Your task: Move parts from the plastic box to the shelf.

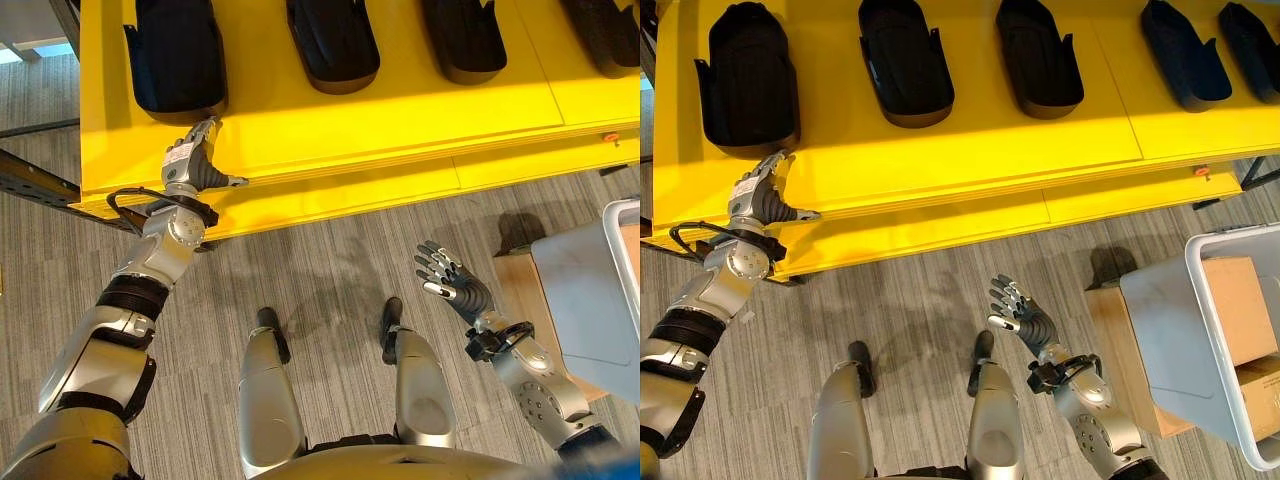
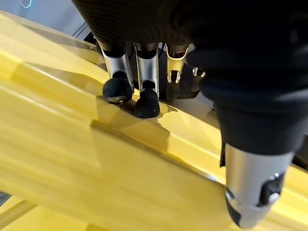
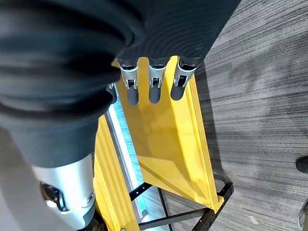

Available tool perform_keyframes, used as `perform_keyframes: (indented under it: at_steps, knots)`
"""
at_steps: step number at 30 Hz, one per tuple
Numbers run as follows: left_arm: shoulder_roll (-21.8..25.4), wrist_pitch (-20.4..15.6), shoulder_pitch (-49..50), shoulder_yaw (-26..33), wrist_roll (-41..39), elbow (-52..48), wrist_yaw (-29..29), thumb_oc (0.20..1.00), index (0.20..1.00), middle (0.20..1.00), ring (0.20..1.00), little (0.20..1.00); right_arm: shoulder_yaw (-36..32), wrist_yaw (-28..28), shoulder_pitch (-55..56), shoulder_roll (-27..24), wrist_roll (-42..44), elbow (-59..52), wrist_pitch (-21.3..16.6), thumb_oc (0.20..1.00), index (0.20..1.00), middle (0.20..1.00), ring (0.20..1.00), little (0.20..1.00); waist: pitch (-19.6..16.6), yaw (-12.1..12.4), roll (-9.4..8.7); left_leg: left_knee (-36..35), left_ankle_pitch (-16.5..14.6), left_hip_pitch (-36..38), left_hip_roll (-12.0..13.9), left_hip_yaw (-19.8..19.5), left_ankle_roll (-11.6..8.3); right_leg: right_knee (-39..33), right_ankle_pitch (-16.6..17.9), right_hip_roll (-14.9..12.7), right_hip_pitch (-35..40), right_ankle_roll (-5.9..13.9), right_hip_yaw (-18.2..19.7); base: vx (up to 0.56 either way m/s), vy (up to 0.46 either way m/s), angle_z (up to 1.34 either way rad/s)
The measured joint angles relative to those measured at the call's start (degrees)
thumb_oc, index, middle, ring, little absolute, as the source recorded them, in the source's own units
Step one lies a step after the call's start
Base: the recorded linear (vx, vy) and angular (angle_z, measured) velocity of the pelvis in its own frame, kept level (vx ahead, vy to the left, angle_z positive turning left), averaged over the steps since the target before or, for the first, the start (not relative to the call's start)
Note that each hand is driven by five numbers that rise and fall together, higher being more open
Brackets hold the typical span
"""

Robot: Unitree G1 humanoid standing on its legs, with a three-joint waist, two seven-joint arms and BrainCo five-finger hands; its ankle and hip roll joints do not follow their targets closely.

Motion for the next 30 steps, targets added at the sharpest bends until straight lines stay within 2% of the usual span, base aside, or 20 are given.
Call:
perform_keyframes:
  at_steps: [30]
  knots:
    - [2.0,-0.2,-2.4,-2.5,-0.2,2.1,-2.3,1.000,1.000,1.000,1.000,1.000,0.0,1.0,1.4,-0.1,0.0,0.0,0.3,1.000,1.000,1.000,1.000,1.000,0.1,-0.3,0.11,0.6,-0.4,-0.3,0.1,0.3,-0.23,0.5,0.0,0.0,-0.6,-0.01,0.6,0.00,0.001,0.00]
